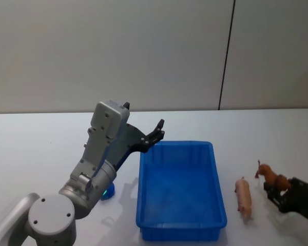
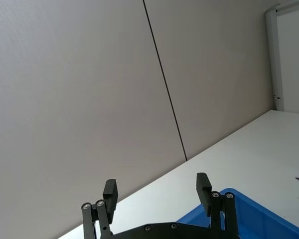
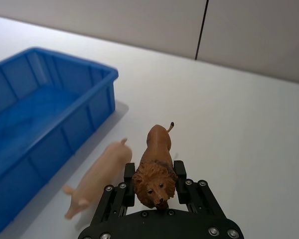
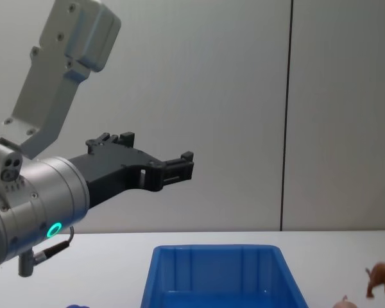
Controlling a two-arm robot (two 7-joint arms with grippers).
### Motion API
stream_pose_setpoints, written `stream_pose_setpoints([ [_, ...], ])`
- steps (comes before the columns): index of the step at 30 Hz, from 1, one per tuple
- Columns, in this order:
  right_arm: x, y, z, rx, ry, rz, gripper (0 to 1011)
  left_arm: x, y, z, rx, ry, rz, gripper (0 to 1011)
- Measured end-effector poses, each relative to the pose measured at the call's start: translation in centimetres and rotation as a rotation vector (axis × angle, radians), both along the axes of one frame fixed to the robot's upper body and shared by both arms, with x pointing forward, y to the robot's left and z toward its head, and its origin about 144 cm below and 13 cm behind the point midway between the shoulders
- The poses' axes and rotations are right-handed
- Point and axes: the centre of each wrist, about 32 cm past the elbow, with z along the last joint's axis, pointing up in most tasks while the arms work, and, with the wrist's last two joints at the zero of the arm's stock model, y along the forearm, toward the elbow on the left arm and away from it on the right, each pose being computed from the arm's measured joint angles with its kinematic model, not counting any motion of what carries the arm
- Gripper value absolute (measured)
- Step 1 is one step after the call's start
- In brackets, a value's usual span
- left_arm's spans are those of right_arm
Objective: Pick up the two dolls from the table and place them into the box.
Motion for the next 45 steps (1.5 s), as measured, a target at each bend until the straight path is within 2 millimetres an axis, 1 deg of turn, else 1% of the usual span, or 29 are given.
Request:
stream_pose_setpoints([
  [4, 0.2, 0.1, 0.6, 0.005, -0.038, -0.007, 440, 0.0, 0.0, 0.0, 0.000, 0.000, 0.000, 1001],
  [11, 1.0, 0.6, 2.5, 0.022, -0.140, -0.007, 440, 0.0, 0.0, 0.0, 0.000, 0.000, 0.000, 1001],
  [17, 2.0, 1.6, 4.4, 0.050, -0.221, 0.034, 440, 0.0, 0.0, 0.0, 0.000, 0.000, 0.000, 1001],
  [22, 2.4, 2.3, 5.1, 0.064, -0.243, 0.072, 440, 0.0, 0.0, 0.0, 0.000, 0.000, 0.000, 1001],
  [25, 2.9, 3.3, 5.7, 0.080, -0.257, 0.117, 440, 0.0, 0.0, 0.0, 0.000, 0.000, 0.000, 1001],
  [34, 3.7, 5.6, 6.0, 0.109, -0.229, 0.223, 440, 0.0, 0.0, 0.0, 0.000, 0.000, 0.000, 1001],
  [38, 4.0, 7.0, 5.6, 0.120, -0.187, 0.272, 440, 0.0, 0.0, 0.0, 0.000, 0.000, 0.000, 1001],
  [43, 4.2, 8.1, 5.0, 0.123, -0.147, 0.299, 443, 0.0, 0.0, 0.0, 0.000, 0.000, 0.000, 1001],
  [45, 4.3, 8.6, 4.7, 0.125, -0.132, 0.307, 480, 0.0, 0.0, 0.0, 0.000, 0.000, 0.000, 1001],
])
